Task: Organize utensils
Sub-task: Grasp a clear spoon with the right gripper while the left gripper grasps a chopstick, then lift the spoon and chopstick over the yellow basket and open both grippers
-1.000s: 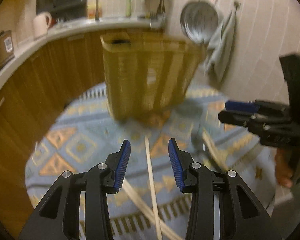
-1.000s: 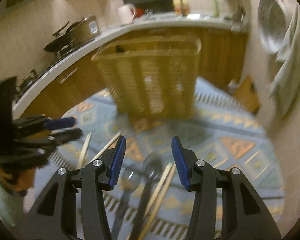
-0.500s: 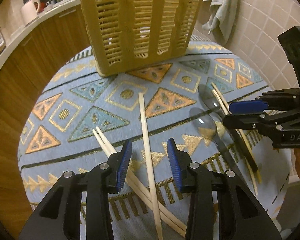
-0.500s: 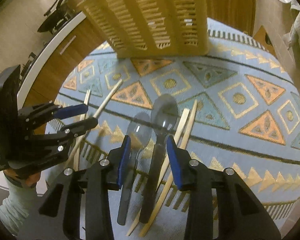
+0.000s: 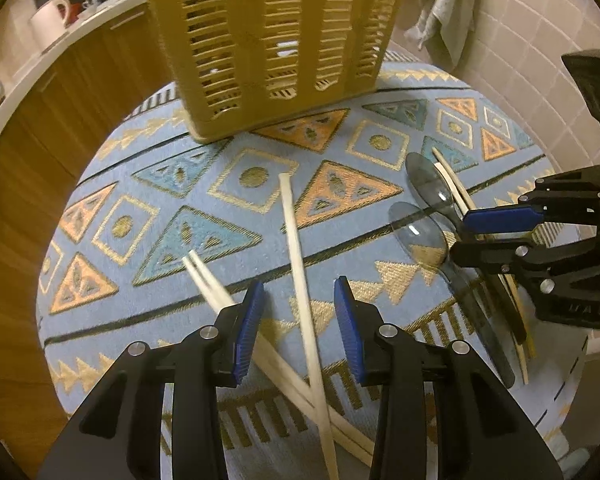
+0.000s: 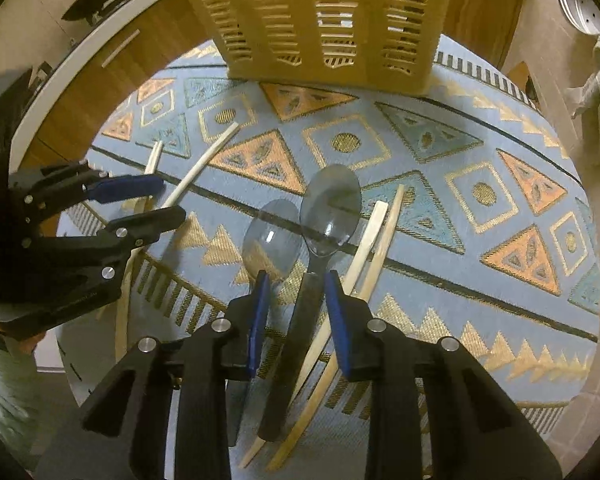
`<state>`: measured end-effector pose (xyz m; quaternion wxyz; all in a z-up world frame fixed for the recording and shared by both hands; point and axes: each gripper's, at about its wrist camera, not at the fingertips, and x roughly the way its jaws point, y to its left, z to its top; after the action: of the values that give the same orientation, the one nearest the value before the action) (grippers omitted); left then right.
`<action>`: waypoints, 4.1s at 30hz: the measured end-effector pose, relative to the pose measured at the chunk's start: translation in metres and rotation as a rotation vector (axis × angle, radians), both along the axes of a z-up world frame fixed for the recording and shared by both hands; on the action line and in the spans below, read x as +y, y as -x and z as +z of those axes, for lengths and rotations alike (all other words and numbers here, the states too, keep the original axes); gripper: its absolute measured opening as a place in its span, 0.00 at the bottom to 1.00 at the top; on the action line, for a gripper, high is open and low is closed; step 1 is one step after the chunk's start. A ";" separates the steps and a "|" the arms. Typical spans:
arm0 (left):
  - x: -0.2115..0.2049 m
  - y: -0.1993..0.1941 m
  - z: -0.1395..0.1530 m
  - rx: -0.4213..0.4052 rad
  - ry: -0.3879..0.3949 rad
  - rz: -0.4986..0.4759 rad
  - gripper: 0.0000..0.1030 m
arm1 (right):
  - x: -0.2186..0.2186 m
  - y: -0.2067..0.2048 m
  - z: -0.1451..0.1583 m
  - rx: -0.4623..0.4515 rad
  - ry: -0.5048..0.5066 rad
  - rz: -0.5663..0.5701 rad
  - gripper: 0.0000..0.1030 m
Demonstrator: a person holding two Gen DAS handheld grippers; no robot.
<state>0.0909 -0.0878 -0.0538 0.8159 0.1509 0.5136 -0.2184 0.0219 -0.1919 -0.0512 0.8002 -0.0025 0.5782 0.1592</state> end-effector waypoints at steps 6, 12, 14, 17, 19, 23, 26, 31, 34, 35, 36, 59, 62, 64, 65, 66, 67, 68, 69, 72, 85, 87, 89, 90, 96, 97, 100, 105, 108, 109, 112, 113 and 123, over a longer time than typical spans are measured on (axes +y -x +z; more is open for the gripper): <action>-0.015 -0.022 0.001 0.066 -0.057 -0.033 0.31 | 0.008 -0.014 -0.002 0.066 0.009 -0.009 0.25; -0.030 -0.030 0.000 0.088 -0.134 -0.050 0.27 | 0.002 -0.024 -0.004 0.107 -0.010 -0.033 0.18; -0.036 -0.027 -0.001 0.090 -0.153 -0.066 0.18 | 0.002 -0.024 -0.004 0.099 0.006 -0.038 0.13; -0.048 -0.023 -0.002 0.071 -0.189 -0.078 0.11 | 0.000 -0.020 -0.004 0.089 0.012 -0.044 0.11; -0.051 -0.022 -0.002 0.070 -0.180 -0.071 0.06 | 0.001 -0.020 -0.003 0.080 0.014 -0.041 0.11; -0.050 -0.017 0.000 0.042 -0.162 -0.044 0.04 | 0.001 -0.017 -0.003 0.046 0.001 -0.044 0.10; -0.045 -0.007 0.001 -0.008 -0.140 -0.033 0.04 | -0.005 -0.009 0.000 -0.020 -0.010 -0.033 0.10; -0.019 0.000 0.015 -0.057 0.014 0.040 0.04 | -0.018 -0.004 0.001 -0.034 -0.086 -0.050 0.09; -0.007 0.004 0.028 -0.096 0.106 0.065 0.04 | -0.025 0.000 0.007 -0.054 -0.116 -0.051 0.09; -0.003 0.006 0.033 -0.120 0.122 0.082 0.04 | -0.024 -0.001 0.010 -0.062 -0.123 -0.051 0.09; 0.000 0.010 0.039 -0.153 0.131 0.093 0.04 | -0.026 0.001 0.014 -0.076 -0.129 -0.050 0.09; 0.006 0.011 0.189 -0.756 0.678 0.206 0.04 | -0.048 0.021 0.185 -0.812 -0.364 -0.077 0.09; 0.006 0.000 0.194 -0.812 0.711 0.229 0.04 | -0.049 0.012 0.195 -0.877 -0.338 -0.102 0.09; 0.005 -0.007 0.196 -0.844 0.728 0.245 0.04 | -0.050 0.005 0.202 -0.934 -0.291 -0.126 0.09; 0.005 -0.011 0.196 -0.854 0.738 0.246 0.04 | -0.051 0.001 0.203 -0.954 -0.274 -0.133 0.09; 0.005 -0.015 0.196 -0.858 0.748 0.246 0.04 | -0.052 -0.005 0.205 -0.981 -0.252 -0.144 0.09; 0.005 -0.021 0.196 -0.860 0.759 0.248 0.04 | -0.054 -0.009 0.207 -1.009 -0.223 -0.159 0.09; 0.005 -0.027 0.196 -0.860 0.771 0.253 0.04 | -0.056 -0.014 0.208 -1.028 -0.205 -0.167 0.09; 0.006 -0.032 0.196 -0.856 0.781 0.257 0.04 | -0.056 -0.019 0.208 -1.050 -0.179 -0.177 0.09; 0.010 -0.050 0.195 -0.805 0.861 0.286 0.04 | -0.056 -0.035 0.204 -1.075 -0.135 -0.187 0.09; -0.019 -0.075 0.185 -0.924 0.788 0.325 0.04 | -0.063 -0.083 0.187 -1.073 -0.213 -0.219 0.09; -0.022 -0.076 0.182 -0.948 0.765 0.333 0.04 | -0.063 -0.087 0.182 -1.070 -0.220 -0.223 0.09; -0.026 -0.078 0.177 -0.985 0.723 0.346 0.04 | -0.062 -0.091 0.177 -1.061 -0.217 -0.227 0.09; -0.028 -0.081 0.173 -0.982 0.715 0.349 0.04 | -0.062 -0.093 0.172 -1.055 -0.214 -0.231 0.09; -0.033 -0.096 0.154 -0.980 0.691 0.389 0.04 | -0.067 -0.107 0.152 -1.027 -0.229 -0.253 0.09; -0.033 -0.097 0.152 -0.981 0.684 0.393 0.04 | -0.068 -0.108 0.150 -1.026 -0.227 -0.257 0.09; -0.035 -0.099 0.145 -0.983 0.667 0.396 0.04 | -0.069 -0.110 0.144 -1.017 -0.224 -0.256 0.10; -0.036 -0.098 0.140 -0.968 0.639 0.376 0.05 | -0.068 -0.104 0.139 -1.014 -0.212 -0.257 0.10; -0.034 -0.093 0.138 -0.971 0.626 0.368 0.05 | -0.067 -0.101 0.138 -1.000 -0.214 -0.241 0.10; -0.034 -0.092 0.137 -0.970 0.622 0.365 0.08 | -0.066 -0.100 0.138 -0.997 -0.209 -0.238 0.10; -0.031 -0.085 0.135 -0.969 0.599 0.356 0.21 | -0.066 -0.095 0.137 -0.986 -0.203 -0.238 0.12; -0.030 -0.083 0.135 -0.970 0.589 0.355 0.30 | -0.066 -0.093 0.136 -0.982 -0.201 -0.236 0.17; -0.019 -0.057 0.132 -0.953 0.543 0.342 0.32 | -0.066 -0.059 0.141 -0.984 -0.186 -0.242 0.34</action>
<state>0.1480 -0.1067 0.0785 0.9906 -0.0675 0.0317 -0.1151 0.0807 -0.2582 0.0896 0.9871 0.0608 0.1128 0.0962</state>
